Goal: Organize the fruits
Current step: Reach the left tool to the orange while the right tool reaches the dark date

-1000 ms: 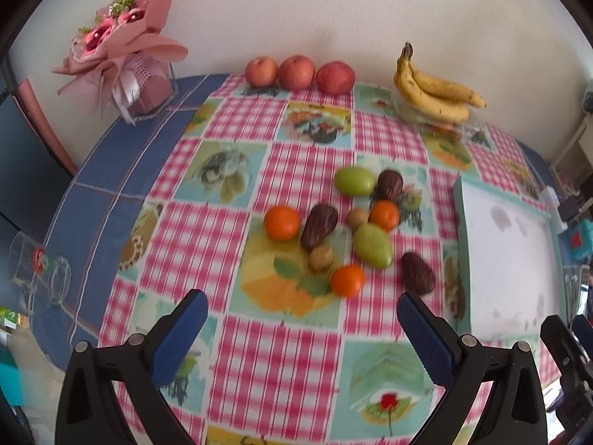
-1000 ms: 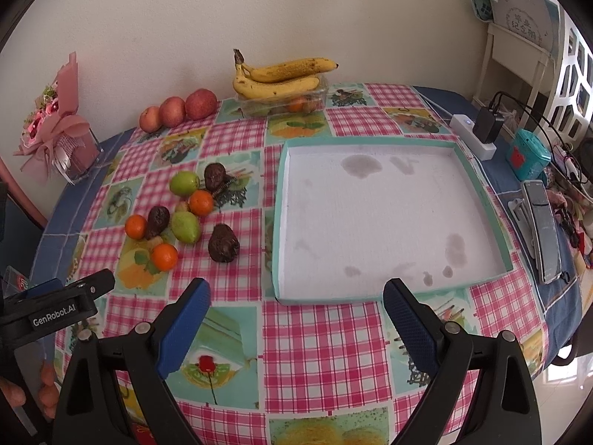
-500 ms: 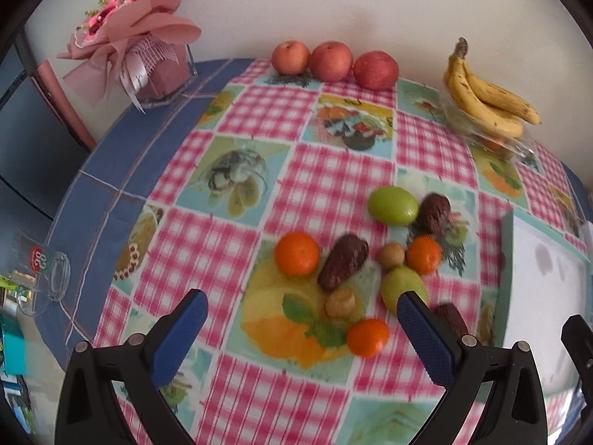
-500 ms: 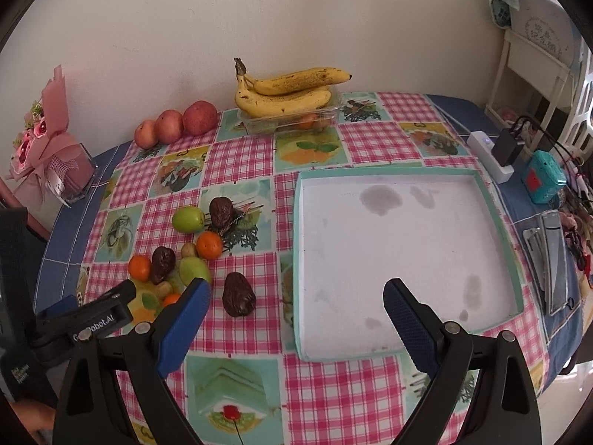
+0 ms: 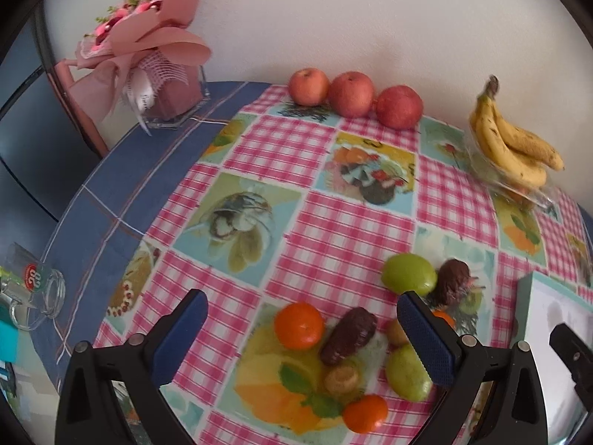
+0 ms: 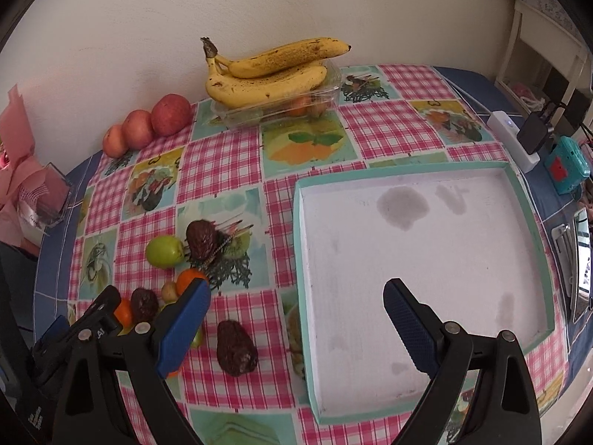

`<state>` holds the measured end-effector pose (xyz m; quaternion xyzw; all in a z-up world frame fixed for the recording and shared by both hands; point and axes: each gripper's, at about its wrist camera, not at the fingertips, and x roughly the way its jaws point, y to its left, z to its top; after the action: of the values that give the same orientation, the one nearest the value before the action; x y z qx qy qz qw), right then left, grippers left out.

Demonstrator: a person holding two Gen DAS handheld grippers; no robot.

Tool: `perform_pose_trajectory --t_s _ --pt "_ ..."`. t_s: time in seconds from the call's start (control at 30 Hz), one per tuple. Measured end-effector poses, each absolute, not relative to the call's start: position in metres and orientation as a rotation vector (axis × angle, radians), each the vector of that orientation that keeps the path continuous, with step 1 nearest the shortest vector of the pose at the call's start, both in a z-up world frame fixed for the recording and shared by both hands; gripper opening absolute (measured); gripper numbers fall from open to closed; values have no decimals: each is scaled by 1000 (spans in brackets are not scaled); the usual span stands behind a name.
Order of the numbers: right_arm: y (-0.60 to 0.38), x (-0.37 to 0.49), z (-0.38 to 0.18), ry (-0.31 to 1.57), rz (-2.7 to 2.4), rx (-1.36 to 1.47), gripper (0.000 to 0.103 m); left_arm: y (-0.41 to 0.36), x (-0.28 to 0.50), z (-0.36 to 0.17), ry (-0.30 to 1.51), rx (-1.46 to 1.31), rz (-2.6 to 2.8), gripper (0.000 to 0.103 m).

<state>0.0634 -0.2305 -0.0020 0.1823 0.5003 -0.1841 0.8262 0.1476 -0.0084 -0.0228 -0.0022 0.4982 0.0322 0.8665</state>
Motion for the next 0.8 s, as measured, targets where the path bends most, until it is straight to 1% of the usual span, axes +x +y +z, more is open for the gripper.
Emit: perform_pose_trajectory --t_s 0.2,0.53,0.67,0.77,0.8 --pt "-226 74 -9 1078 -373 362 95 22 147 -19 1059 -123 56 103" --pt "-197 71 -6 1070 -261 300 94 48 146 -14 1097 -222 12 103" --pt "-184 71 -6 1069 -218 272 93 51 148 -25 1131 -228 14 103" --pt "-177 71 -9 1083 -187 272 87 49 151 -37 1160 -222 9 101" --pt "-175 72 -11 1092 -185 270 87 49 152 -43 1179 -231 1 99"
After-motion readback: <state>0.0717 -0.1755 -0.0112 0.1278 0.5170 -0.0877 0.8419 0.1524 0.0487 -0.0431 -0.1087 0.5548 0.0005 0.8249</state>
